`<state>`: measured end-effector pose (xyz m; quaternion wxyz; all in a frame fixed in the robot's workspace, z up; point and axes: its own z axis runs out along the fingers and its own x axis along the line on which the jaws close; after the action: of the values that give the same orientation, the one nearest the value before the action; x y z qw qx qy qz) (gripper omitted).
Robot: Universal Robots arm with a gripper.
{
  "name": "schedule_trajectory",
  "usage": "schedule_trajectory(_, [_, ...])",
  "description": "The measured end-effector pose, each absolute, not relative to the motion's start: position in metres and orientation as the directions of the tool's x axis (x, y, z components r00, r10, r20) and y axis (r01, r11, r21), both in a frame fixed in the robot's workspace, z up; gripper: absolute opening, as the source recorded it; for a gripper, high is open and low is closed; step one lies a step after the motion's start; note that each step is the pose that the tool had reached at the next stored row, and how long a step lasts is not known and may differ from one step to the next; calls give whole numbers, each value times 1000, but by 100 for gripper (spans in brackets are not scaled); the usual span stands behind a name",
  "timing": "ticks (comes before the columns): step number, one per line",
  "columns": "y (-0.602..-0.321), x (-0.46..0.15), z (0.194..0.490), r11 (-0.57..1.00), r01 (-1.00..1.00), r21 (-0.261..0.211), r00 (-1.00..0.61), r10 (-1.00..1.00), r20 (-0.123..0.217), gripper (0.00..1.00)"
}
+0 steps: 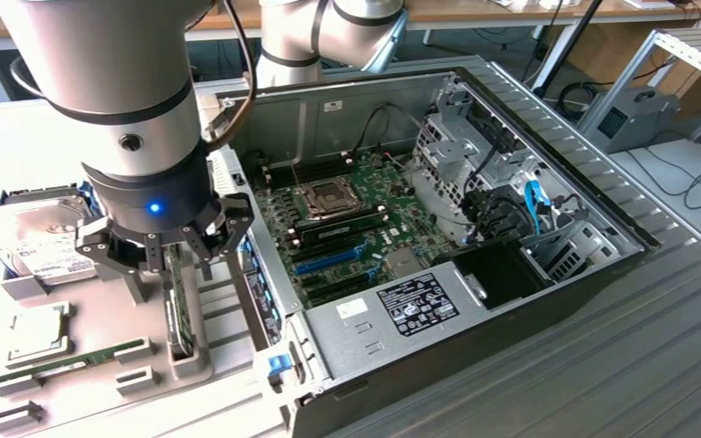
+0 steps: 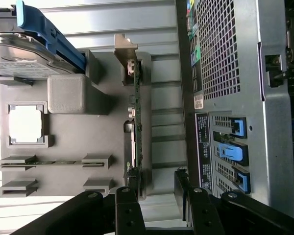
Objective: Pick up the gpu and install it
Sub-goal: 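Pick up the gpu and move the gpu toward the slot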
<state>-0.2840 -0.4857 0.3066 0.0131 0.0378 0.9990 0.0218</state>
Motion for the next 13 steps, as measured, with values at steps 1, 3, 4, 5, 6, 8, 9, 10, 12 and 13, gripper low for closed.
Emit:
schedule_trajectory(1, [-486, -284, 306, 996, 75, 45, -997, 76, -24, 42])
schedule_trajectory(3, [-486, -284, 306, 996, 75, 45, -997, 76, -24, 42])
schedule_trajectory(4, [-486, -284, 305, 996, 75, 45, -997, 76, -24, 42])
schedule_trajectory(5, [-486, -284, 305, 996, 75, 45, -997, 76, -24, 42])
schedule_trajectory(6, [-486, -284, 305, 996, 75, 45, -997, 76, -24, 42])
schedule_trajectory(8, [-486, -284, 304, 996, 75, 45, -997, 76, -24, 42])
schedule_trajectory(9, [-486, -284, 304, 996, 75, 45, -997, 76, -24, 42])
schedule_trajectory(10, [-486, -284, 303, 996, 75, 45, -997, 76, -24, 42])
schedule_trajectory(12, [-486, -284, 303, 996, 75, 45, -997, 76, -24, 42])
schedule_trajectory(13, [-486, -284, 302, 996, 75, 45, -997, 76, -24, 42])
